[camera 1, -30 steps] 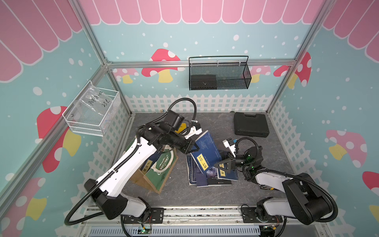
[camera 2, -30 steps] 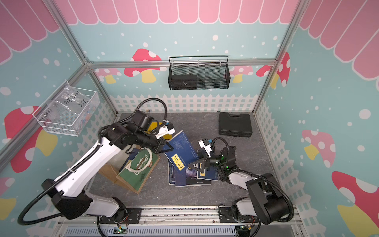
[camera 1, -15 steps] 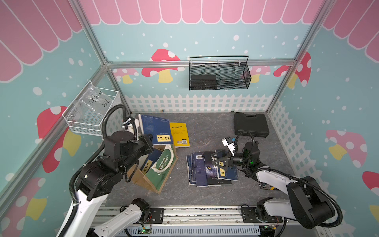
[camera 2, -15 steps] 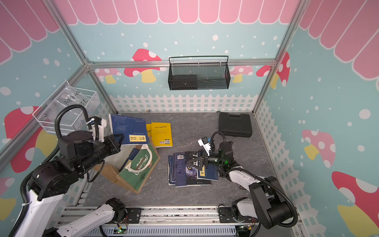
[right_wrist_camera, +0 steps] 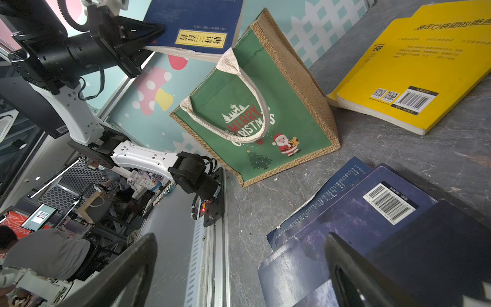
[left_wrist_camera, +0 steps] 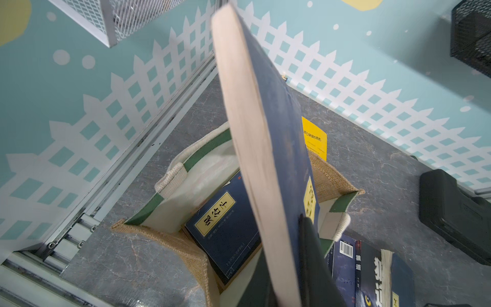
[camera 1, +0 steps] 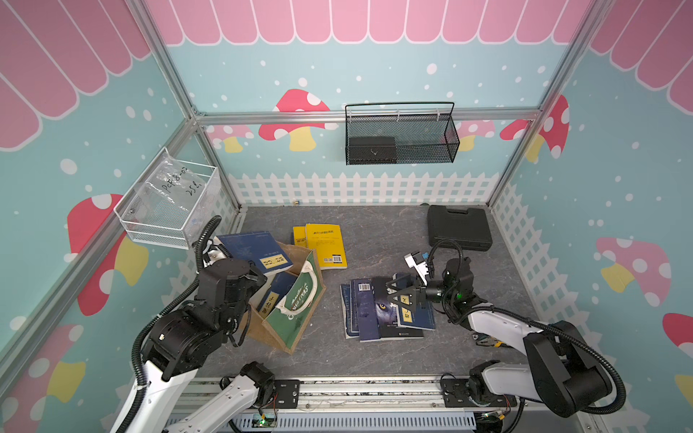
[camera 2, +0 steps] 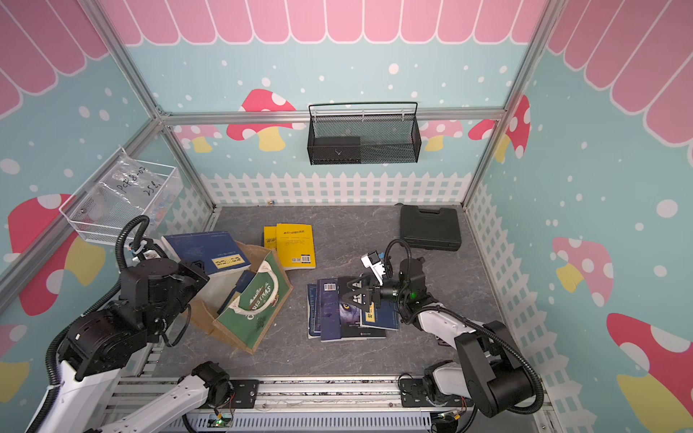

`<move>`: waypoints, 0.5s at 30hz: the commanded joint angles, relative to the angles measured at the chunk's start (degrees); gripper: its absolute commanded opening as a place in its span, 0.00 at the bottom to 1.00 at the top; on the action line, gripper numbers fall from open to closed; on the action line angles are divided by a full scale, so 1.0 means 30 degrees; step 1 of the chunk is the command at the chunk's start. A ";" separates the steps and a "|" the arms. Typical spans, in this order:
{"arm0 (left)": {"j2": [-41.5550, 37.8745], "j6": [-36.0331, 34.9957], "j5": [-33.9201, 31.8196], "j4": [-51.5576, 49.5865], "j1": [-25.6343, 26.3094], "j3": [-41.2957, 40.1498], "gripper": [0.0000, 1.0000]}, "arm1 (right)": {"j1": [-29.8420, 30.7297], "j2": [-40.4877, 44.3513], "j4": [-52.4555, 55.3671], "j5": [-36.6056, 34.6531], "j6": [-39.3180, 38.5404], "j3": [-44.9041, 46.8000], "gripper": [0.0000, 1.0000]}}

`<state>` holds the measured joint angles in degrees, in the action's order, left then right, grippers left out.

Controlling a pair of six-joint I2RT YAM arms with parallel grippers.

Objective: Put the books into the canvas bag
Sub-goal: Place the book in the canvas bag.

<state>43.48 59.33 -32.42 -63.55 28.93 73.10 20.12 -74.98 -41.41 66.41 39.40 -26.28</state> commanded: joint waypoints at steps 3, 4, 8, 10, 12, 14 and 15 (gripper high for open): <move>0.0319 0.2745 -0.0471 0.1127 -0.0066 -0.1287 0.00 | -0.0084 0.0394 0.0165 -0.0106 -0.0359 0.0088 1.00; 0.0413 0.3043 -0.0344 0.1345 -0.0063 -0.1560 0.00 | -0.0078 0.0412 0.0194 -0.0135 -0.0388 0.0117 1.00; 0.0592 0.4158 -0.0350 0.2556 -0.0062 -0.2933 0.00 | -0.0084 0.0611 0.0326 -0.0251 -0.0471 0.0255 1.00; 0.0717 0.4579 -0.0617 0.3044 -0.0062 -0.3425 0.00 | -0.0085 0.0681 0.0326 -0.0308 -0.0449 0.0337 1.00; 0.0997 0.5005 -0.0869 0.3221 -0.0062 -0.3622 0.00 | -0.0085 0.0706 0.0341 -0.0339 -0.0462 0.0396 1.00; 0.1387 0.5327 -0.1149 0.3224 -0.0062 -0.3624 0.00 | -0.0085 0.0763 0.0355 -0.0341 -0.0476 0.0438 1.00; 0.1561 0.5438 -0.1238 0.3209 -0.0070 -0.3637 0.00 | -0.0085 0.0792 0.0355 -0.0369 -0.0476 0.0456 1.00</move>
<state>47.53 71.46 -32.91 -57.58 28.93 62.13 20.12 -73.71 -40.34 65.34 39.03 -25.67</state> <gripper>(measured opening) 0.103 0.996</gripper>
